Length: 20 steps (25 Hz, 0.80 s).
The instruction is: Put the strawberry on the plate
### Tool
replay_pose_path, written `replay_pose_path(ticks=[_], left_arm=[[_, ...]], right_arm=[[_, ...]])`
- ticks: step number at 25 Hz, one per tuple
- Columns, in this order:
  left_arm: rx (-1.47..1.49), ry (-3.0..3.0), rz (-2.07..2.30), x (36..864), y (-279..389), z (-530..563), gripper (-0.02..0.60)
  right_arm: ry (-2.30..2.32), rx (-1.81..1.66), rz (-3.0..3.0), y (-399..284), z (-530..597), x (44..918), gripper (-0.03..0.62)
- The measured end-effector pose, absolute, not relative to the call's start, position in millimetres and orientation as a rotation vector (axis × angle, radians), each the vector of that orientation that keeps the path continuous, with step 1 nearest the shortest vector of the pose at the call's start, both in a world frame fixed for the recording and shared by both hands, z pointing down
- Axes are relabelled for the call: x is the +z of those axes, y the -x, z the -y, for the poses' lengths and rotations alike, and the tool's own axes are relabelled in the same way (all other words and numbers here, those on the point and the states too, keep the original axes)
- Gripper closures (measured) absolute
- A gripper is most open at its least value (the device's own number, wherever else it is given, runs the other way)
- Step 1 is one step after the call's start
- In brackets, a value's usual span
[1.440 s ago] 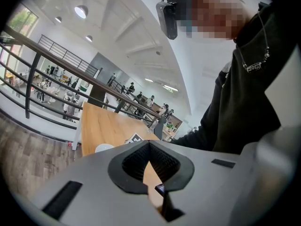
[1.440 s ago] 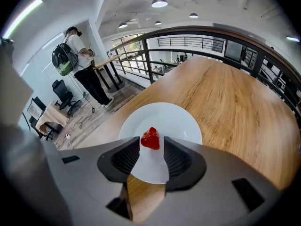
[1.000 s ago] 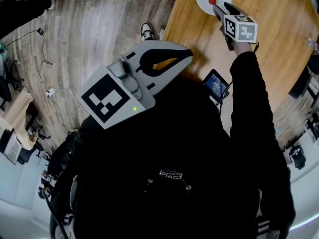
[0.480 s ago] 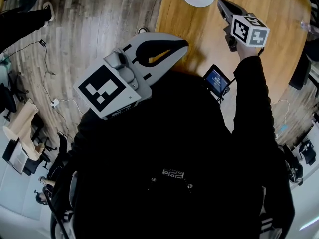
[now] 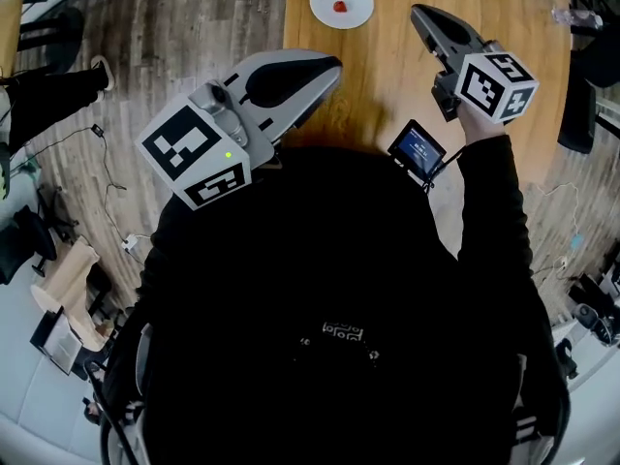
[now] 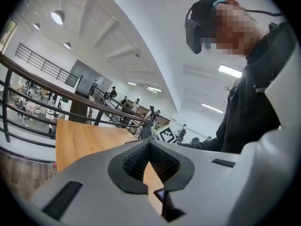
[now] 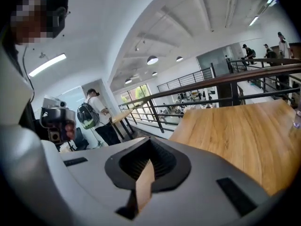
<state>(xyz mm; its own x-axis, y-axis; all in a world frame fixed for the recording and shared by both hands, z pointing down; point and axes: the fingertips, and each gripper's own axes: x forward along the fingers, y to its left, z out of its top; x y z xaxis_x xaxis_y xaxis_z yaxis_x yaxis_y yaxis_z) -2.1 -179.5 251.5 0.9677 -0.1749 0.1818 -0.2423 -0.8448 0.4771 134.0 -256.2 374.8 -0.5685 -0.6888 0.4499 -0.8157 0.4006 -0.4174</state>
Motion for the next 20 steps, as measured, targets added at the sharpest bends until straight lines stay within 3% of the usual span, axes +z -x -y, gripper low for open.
replay_pose_path(ticks=[8, 12, 20], left_arm=[[0.224, -2.645, 0.201, 267, -25, 150, 0.583], [0.233, -2.647, 0.162, 263, -48, 166, 0.583], [0.242, -2.659, 0.149, 266, -45, 148, 0.583]], right_arm=[[-1.406, 0.850, 2.664, -134, 180, 313, 0.576], [-1.420, 0.811, 2.727, -148, 194, 276, 0.577], [-1.429, 0.717, 2.714, -143, 170, 272, 0.577]])
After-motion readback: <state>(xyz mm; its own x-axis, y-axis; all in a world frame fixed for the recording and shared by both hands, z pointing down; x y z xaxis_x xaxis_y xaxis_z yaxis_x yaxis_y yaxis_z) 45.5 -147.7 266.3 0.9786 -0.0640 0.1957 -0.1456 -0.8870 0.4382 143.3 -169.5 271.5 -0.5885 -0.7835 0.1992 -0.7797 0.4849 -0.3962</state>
